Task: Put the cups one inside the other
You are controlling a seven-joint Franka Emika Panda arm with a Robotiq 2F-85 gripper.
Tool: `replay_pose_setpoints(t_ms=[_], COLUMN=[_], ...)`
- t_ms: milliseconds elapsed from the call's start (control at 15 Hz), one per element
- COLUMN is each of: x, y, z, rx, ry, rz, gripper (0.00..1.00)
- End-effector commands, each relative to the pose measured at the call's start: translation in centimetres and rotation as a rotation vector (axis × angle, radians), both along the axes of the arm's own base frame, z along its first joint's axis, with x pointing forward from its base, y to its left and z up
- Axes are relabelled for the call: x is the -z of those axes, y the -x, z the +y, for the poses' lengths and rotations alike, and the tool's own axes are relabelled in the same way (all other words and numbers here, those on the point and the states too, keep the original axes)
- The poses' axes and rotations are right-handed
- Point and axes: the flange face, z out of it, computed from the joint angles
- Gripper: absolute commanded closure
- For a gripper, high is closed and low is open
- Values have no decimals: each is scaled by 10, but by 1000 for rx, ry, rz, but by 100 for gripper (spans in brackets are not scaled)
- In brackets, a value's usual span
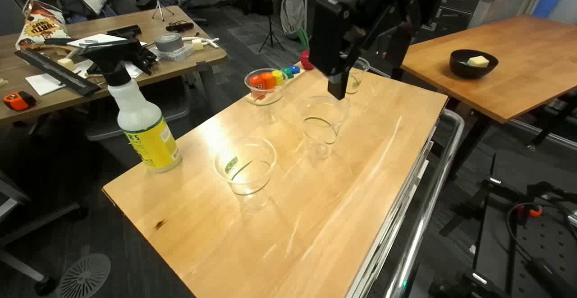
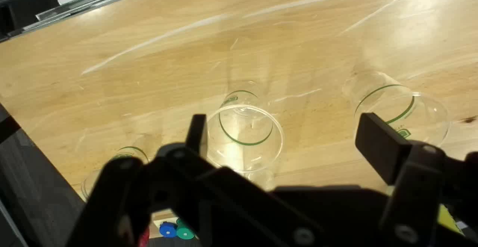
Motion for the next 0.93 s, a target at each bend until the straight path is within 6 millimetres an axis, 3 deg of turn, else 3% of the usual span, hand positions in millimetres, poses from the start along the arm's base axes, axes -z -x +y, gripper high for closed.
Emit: replay_pose_setpoints(t_ms=[0,400,600,867], x=[-3,-6,-10,-9], y=[-1,-2,-26,-87], z=[0,1,-4,-28], rx=[-1,-1,15,-15], ry=[-1,-4,-9,-31], rz=[-4,-11,-37,-52], gripper=[0,0,0,0])
